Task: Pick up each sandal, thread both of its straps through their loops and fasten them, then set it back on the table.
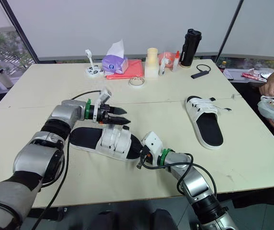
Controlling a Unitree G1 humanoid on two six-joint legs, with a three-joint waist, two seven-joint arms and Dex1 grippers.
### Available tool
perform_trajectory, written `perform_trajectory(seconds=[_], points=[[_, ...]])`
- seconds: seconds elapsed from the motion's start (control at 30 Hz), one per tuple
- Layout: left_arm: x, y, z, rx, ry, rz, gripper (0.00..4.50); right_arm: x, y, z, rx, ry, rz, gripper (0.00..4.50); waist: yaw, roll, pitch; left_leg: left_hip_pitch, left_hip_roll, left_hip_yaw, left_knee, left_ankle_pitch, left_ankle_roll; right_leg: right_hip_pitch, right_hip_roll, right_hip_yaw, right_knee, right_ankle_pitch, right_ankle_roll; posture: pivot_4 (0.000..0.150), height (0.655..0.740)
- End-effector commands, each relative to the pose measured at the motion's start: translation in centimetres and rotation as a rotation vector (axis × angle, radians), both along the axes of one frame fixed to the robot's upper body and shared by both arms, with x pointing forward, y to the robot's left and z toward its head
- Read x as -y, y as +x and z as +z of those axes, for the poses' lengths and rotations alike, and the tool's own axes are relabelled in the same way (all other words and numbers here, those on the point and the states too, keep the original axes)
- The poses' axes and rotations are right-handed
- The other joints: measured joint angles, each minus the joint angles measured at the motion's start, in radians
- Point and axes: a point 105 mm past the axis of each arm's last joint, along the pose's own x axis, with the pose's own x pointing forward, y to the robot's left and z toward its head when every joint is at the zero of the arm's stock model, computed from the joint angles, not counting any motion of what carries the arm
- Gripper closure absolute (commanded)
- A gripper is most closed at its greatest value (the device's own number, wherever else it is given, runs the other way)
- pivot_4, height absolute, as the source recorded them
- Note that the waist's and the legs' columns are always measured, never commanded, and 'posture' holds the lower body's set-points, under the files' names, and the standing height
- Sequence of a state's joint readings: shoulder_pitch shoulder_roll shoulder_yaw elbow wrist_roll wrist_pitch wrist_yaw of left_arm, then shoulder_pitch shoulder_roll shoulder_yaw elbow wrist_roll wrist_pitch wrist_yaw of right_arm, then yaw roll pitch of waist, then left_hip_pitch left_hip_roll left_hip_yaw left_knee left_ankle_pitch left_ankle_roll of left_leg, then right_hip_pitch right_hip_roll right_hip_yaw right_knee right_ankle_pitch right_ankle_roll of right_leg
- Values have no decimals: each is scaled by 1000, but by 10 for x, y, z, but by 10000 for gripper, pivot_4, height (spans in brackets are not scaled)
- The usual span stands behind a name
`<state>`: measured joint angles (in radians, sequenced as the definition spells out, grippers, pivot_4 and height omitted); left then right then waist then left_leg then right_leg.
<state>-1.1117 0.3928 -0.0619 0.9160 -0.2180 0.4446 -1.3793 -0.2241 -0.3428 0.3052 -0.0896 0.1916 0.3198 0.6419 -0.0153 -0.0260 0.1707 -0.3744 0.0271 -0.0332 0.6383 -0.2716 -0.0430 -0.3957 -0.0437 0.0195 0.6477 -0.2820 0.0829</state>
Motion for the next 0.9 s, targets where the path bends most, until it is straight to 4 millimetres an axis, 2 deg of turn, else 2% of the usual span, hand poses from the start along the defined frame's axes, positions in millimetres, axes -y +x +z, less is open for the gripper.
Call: perform_trajectory(seconds=[0.03, 0.1, 0.27, 0.47, 0.7, 0.9], points=[[-14, -9, 47, 65, -137, 7, 510, 31, 3, -15, -60, -75, -109, 45000, 1, 1, 1, -1, 0, 0, 0, 0, 0, -1, 0, 0, 0, 0, 0, 1500, 7400], [-30, -20, 49, 60, -131, 29, 510, 32, 2, 2, -19, -57, -106, 45000, -1, 3, 2, -1, 0, 0, -1, 0, 0, -1, -1, 0, 0, -1, 1, 1500, 7400], [-65, -45, 30, -18, -86, 117, 510, 36, -2, 37, 55, -31, -97, 45000, 2, 3, 5, -2, -1, 1, -4, 0, 0, -4, -2, 2, 0, -1, 2, 1500, 7400], [-94, -78, 8, -120, -26, 188, 510, 49, -7, 62, 101, -59, -93, 45000, 1, 4, 11, -15, 1, 0, -2, 0, 0, -17, -1, 2, 3, 0, 1, 1500, 7400], [-103, -105, -10, -202, 23, 203, 510, 57, -13, 71, 106, -96, -71, 45000, 1, 4, 11, -16, 0, 0, -2, 0, 0, -18, -2, 1, 2, -1, 1, 1500, 7400], [-96, -120, -42, -295, 39, 210, 510, 53, -26, 78, 83, -107, 3, 45000, 2, 4, 12, -16, 0, 0, -1, 0, 0, -18, -2, 2, 3, -1, 1, 1500, 7400]])
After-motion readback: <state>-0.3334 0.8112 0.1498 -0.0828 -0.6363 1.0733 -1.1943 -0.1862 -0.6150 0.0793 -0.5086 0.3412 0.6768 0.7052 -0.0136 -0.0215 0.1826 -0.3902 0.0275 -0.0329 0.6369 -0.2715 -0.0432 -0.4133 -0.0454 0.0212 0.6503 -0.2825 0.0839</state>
